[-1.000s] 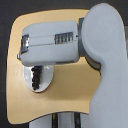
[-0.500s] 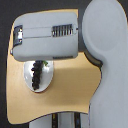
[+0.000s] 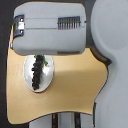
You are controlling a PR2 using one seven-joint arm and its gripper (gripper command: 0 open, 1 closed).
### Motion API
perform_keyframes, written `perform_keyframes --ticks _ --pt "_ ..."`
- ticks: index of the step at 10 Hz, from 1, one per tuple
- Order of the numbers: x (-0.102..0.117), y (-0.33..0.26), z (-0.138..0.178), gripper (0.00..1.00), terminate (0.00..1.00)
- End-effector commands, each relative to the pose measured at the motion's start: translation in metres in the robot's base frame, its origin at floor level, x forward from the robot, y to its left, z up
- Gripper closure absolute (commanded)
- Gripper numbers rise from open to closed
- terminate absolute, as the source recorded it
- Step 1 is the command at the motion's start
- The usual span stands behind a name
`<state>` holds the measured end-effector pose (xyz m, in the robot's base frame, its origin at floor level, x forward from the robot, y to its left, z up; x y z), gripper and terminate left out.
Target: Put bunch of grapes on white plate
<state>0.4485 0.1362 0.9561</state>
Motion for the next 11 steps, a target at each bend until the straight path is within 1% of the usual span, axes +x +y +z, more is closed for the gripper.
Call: perform_keyframes --ticks 1,2,4,6,8,9,11 --pt "0.005 -0.140 0.031 0.00 0.00" --pt "0.009 -0.176 0.037 0.00 0.00" --pt "0.009 -0.231 0.043 0.00 0.00" --pt "0.012 -0.290 0.043 0.00 0.00" --pt "0.015 -0.329 0.037 0.00 0.00" --pt "0.019 -0.340 0.038 0.00 0.00" --pt "0.038 -0.384 0.036 0.00 0.00"
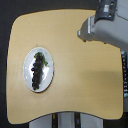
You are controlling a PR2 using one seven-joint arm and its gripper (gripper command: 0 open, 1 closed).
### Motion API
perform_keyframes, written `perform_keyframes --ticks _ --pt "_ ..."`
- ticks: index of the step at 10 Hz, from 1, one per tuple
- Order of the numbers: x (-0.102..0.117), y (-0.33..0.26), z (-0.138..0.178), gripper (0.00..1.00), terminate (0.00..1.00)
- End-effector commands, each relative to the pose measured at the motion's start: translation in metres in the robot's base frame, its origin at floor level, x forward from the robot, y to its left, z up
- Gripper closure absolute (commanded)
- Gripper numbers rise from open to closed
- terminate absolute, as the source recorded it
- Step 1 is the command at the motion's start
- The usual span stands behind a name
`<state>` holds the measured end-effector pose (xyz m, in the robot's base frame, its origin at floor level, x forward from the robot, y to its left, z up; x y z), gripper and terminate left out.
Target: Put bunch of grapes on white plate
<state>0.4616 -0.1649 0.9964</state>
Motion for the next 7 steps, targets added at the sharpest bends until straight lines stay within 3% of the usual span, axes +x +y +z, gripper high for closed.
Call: perform_keyframes --ticks 1,6,7 --pt "0.030 -0.097 -0.006 0.00 0.00" --pt "0.022 -0.107 -0.016 0.00 0.00" --pt "0.018 -0.109 -0.025 0.00 1.00"
